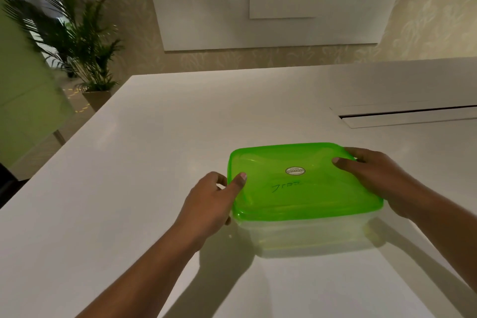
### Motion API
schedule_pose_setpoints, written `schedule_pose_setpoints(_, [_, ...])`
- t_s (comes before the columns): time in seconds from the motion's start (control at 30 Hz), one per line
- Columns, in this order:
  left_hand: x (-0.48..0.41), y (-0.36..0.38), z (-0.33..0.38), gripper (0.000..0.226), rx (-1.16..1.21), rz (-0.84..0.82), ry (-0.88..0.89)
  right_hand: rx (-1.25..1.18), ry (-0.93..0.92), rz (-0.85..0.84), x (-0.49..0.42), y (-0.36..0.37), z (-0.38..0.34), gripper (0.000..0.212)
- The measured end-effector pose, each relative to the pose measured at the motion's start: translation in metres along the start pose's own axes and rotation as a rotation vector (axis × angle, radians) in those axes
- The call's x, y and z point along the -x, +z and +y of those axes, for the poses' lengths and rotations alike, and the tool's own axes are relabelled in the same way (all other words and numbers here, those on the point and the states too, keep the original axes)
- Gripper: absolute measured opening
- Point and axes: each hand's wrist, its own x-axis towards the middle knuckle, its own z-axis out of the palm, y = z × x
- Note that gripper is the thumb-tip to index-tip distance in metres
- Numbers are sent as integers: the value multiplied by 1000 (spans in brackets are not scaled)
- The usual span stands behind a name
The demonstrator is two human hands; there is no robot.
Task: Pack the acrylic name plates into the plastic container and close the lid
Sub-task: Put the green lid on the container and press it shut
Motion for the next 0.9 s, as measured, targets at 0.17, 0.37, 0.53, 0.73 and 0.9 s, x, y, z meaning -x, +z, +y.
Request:
schedule_pose_setpoints(0.17, [8, 9, -7, 43, 158, 67, 38, -13, 69, -49, 5, 0, 0, 31])
schedule_pose_setpoints(0.37, [11, 22, -12, 32, 415, 141, 73, -36, 70, -71, 7, -1, 0, 31])
schedule_pose_setpoints(0.53, [12, 27, -14, 27, 507, 152, 71, -68, 62, -90, 8, -2, -1, 31])
schedule_pose_setpoints(0.73, [14, 28, -15, 26, 526, 160, 76, -119, 0, -27, 13, 0, 0, 30])
schedule_pose_setpoints(0.9, [15, 27, -17, 28, 503, 169, 69, -22, -4, 32, 18, -1, -2, 28])
